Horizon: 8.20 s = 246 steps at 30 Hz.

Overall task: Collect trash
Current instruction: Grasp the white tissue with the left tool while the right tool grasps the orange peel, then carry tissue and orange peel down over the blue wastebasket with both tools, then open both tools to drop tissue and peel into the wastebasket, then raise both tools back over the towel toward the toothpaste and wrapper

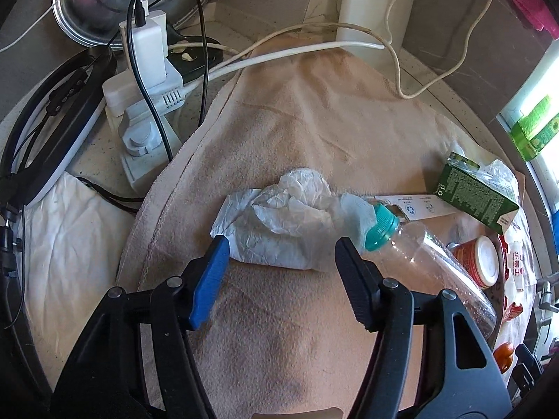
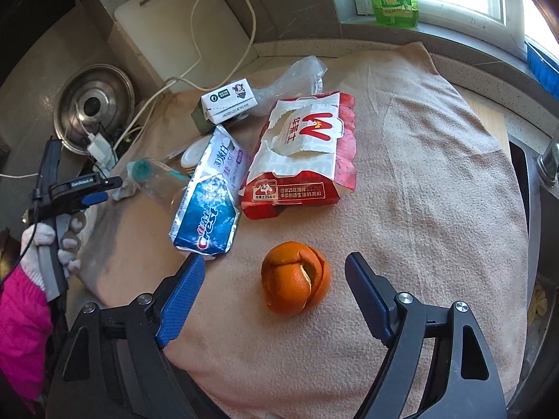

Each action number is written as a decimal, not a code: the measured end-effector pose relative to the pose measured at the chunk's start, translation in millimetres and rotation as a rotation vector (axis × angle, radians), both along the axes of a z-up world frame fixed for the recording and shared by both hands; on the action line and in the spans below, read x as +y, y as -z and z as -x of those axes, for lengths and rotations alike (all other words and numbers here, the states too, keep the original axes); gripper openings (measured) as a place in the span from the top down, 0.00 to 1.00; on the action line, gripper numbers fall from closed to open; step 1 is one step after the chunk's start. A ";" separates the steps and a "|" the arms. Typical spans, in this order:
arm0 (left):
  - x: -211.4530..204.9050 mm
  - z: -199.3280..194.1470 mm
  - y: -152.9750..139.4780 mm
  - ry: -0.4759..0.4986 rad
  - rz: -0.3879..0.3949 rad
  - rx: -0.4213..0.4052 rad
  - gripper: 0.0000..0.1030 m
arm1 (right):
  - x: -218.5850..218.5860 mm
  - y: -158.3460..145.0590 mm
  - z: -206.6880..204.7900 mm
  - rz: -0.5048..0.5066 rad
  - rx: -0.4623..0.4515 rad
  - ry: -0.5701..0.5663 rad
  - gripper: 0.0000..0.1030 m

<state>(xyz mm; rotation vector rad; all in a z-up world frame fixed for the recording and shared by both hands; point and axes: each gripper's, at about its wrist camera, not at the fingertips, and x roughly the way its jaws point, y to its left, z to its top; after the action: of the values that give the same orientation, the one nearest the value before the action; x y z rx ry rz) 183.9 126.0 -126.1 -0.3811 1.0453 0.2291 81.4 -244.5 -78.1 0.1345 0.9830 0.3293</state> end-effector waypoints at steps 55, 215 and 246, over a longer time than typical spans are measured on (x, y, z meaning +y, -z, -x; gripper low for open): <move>13.2 40.2 -35.5 -0.087 -0.011 -0.104 0.95 | -6.9 0.0 2.4 -0.015 0.010 -0.008 0.63; -184.9 178.8 -53.3 0.210 0.057 -0.132 0.44 | 1.3 -44.9 42.4 -0.002 -0.060 -0.331 0.31; -229.1 81.7 -12.1 0.267 0.118 -0.065 0.44 | -42.9 6.0 -114.5 -0.129 0.124 -0.140 0.31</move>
<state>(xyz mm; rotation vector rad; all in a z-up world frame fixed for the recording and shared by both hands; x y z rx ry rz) 102.1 -103.1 -114.0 -0.3482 1.0362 -0.0838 195.8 -287.3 -84.1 0.2062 1.0964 0.5178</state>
